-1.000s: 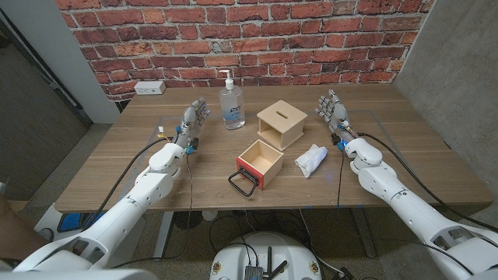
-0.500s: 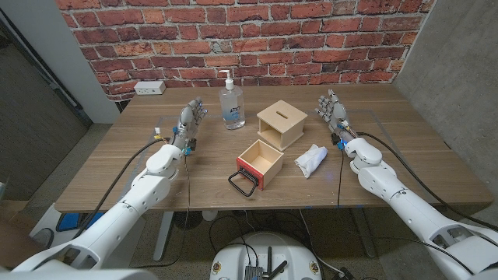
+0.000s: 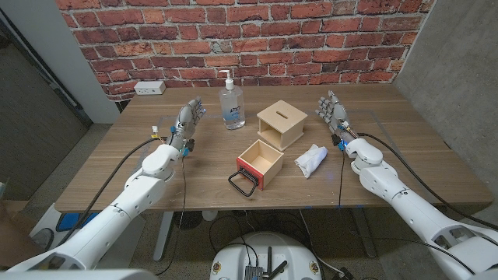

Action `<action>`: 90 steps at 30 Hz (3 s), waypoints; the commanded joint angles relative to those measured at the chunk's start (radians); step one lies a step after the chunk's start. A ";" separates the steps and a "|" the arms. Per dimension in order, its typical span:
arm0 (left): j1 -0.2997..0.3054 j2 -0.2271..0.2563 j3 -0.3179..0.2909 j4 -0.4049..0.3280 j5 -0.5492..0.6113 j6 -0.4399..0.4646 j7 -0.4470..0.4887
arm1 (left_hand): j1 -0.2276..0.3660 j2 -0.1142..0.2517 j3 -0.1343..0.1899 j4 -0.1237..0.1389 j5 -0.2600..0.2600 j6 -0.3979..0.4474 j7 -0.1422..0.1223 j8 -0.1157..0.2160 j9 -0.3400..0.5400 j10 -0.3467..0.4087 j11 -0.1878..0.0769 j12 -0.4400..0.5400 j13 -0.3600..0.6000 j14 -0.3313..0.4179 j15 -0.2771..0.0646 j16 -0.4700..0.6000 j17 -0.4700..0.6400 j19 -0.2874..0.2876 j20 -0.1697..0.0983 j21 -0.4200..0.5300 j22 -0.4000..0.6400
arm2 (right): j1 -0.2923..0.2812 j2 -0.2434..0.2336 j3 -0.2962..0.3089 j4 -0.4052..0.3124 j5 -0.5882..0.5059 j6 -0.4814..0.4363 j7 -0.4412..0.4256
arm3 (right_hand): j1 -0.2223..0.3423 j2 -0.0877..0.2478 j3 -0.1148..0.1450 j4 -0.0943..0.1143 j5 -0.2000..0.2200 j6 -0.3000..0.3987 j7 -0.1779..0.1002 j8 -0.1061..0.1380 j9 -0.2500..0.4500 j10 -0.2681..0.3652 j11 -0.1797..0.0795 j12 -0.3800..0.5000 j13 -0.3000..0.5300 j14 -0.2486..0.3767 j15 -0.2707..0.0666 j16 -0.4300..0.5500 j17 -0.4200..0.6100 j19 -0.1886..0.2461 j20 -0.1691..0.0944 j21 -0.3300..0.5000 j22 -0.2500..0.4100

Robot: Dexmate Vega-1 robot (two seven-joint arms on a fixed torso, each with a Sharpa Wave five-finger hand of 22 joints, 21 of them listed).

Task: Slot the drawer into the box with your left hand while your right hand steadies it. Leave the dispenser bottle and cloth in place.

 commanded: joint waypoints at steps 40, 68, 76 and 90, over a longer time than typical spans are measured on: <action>0.212 0.348 -0.105 -0.490 0.340 0.248 0.092 | 0.058 0.033 0.031 -0.109 -0.005 0.166 -0.037 0.022 0.005 0.148 -0.053 0.023 0.004 0.146 -0.054 0.007 0.000 0.112 -0.082 0.016 0.001 | -0.042 -0.025 0.022 -0.033 -0.017 0.008 -0.058 | 0.006 0.034 0.000 0.022 0.012 0.016 -0.001 0.008 0.004 0.014 0.002 0.008 0.002 0.006 -0.037 0.008 -0.014 -0.002 -0.023 0.007 0.001; 0.162 0.456 -0.064 -0.616 0.538 0.306 -0.044 | 0.217 -0.035 0.060 -0.215 0.004 0.267 -0.140 0.032 0.006 0.255 -0.134 0.013 0.004 0.231 -0.163 0.002 0.001 0.171 -0.086 0.002 0.000 | -0.007 -0.008 0.018 0.059 -0.019 0.055 -0.019 | 0.017 0.050 0.011 0.028 0.016 0.020 -0.007 0.009 0.004 0.013 -0.002 0.007 0.002 0.008 -0.039 0.008 -0.025 -0.008 -0.018 0.006 0.001; 0.132 0.481 -0.035 -0.638 0.610 0.299 -0.089 | 0.256 -0.061 0.055 -0.214 0.003 0.271 -0.159 0.031 0.007 0.256 -0.148 0.005 0.004 0.232 -0.181 -0.001 0.001 0.161 -0.070 -0.003 0.001 | -0.014 -0.009 0.018 0.053 -0.030 0.064 -0.033 | 0.017 0.048 0.011 0.029 0.016 0.022 -0.005 0.009 0.004 0.017 -0.001 0.008 0.002 0.010 -0.039 0.009 -0.027 -0.008 -0.019 0.006 0.001; 0.100 0.541 -0.038 -0.658 0.682 0.249 -0.182 | 0.371 -0.148 0.033 -0.213 0.001 0.317 -0.195 0.044 0.008 0.303 -0.182 0.007 0.006 0.274 -0.211 0.003 0.003 0.165 -0.054 0.000 0.004 | -0.008 0.001 0.008 0.057 -0.049 0.071 -0.048 | 0.018 0.047 0.012 0.032 0.015 0.025 -0.002 0.010 0.004 0.022 0.001 0.010 0.002 0.015 -0.039 0.011 -0.031 -0.006 -0.020 0.008 0.001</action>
